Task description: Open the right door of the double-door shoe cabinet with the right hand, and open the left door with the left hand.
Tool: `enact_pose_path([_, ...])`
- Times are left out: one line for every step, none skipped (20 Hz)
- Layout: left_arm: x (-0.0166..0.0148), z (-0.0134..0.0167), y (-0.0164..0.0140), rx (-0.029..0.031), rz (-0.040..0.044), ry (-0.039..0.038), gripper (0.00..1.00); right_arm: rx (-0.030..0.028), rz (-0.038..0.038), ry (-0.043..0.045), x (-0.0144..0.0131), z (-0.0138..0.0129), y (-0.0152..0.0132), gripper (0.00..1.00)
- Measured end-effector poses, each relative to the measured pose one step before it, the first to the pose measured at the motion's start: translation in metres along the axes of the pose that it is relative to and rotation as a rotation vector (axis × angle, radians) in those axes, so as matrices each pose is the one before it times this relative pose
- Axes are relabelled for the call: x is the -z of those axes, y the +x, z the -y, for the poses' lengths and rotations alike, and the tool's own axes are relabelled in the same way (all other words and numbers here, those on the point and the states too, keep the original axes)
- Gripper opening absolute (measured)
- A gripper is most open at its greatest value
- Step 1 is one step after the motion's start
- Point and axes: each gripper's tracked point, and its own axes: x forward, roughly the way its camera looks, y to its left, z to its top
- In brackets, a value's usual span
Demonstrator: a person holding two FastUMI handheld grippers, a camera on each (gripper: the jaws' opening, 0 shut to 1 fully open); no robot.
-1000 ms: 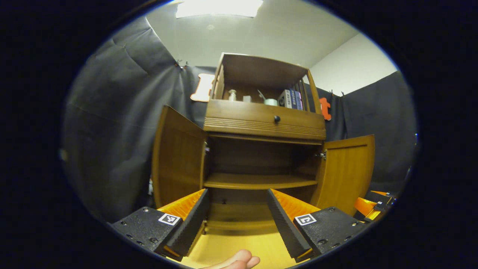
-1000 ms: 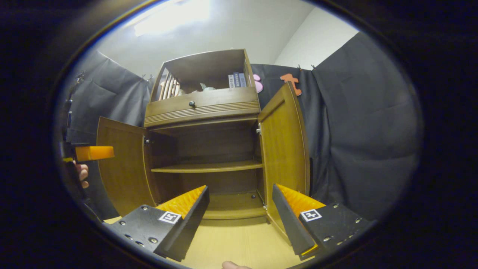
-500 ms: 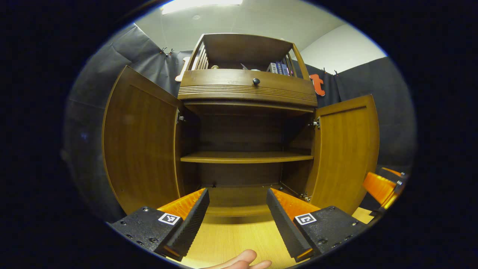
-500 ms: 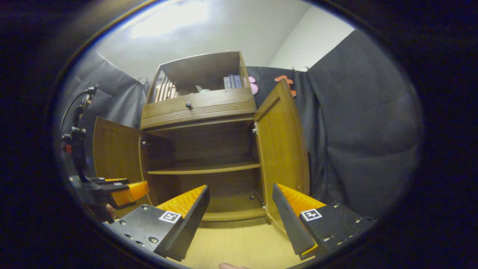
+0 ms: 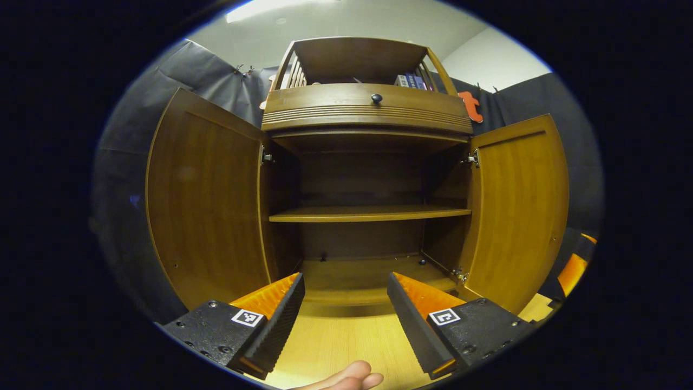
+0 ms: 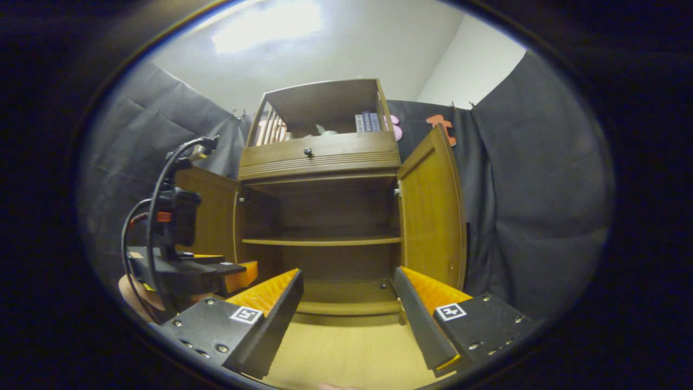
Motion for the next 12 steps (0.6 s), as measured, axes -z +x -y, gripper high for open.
enact_pose_path([-0.00188,-0.00015,0.00004,-0.00172,0.00239,-0.00681,0.94,0.00568,-0.00088,-0.01394,0.00042,0.00174,0.00002,1.00])
enact_pose_path([-0.00111,0.00101,-0.00054,0.00028,0.00401,0.00048,0.94,0.00927,-0.00027,-0.01005,0.00016,0.00271,0.00134,1.00])
enact_pose_path([-0.00178,0.00092,-0.00215,-0.00251,0.00545,0.00581,0.94,0.00091,-0.00288,-0.00032,-0.00041,0.00021,0.00022,1.00])
enact_pose_path([-0.00258,0.00079,-0.00272,0.00207,0.00925,0.00891,0.94,-0.00488,-0.00308,0.00966,0.00139,-0.00202,-0.00034,1.00])
enact_pose_path([-0.00391,0.00154,-0.00223,0.00652,0.01393,0.00546,0.95,-0.00718,-0.00302,0.01032,-0.00047,-0.00123,-0.00003,1.00])
enact_pose_path([-0.00364,0.00236,-0.00245,0.00803,0.01323,0.00580,0.94,0.00031,0.00145,0.00336,-0.00021,0.00032,0.00014,1.00])
enact_pose_path([-0.00255,0.00102,-0.00171,0.00525,0.00901,0.00423,0.94,0.00411,-0.00014,-0.00409,-0.00015,0.00137,0.00033,1.00])
enact_pose_path([-0.00148,-0.00008,-0.00245,0.00183,0.00736,-0.00095,0.95,0.00346,0.00025,-0.00449,0.00011,0.00073,0.00036,1.00])
enact_pose_path([-0.00274,0.00012,-0.00042,0.00082,0.00696,-0.00191,0.94,0.00028,0.00195,-0.00268,-0.00083,0.00006,0.00026,0.97])
enact_pose_path([-0.00156,-0.00178,-0.00067,-0.00377,0.00096,-0.00029,0.95,-0.00373,0.00061,0.00412,0.00078,-0.00193,-0.00071,1.00])
enact_pose_path([-0.00040,-0.00347,-0.00112,-0.00664,0.00142,-0.00528,0.94,-0.00720,0.00206,0.00856,-0.00023,-0.00230,-0.00006,1.00])
enact_pose_path([-0.00008,-0.00228,-0.00094,-0.00187,0.00021,-0.00835,0.94,-0.00789,0.00120,0.00631,-0.00009,-0.00263,0.00021,1.00])
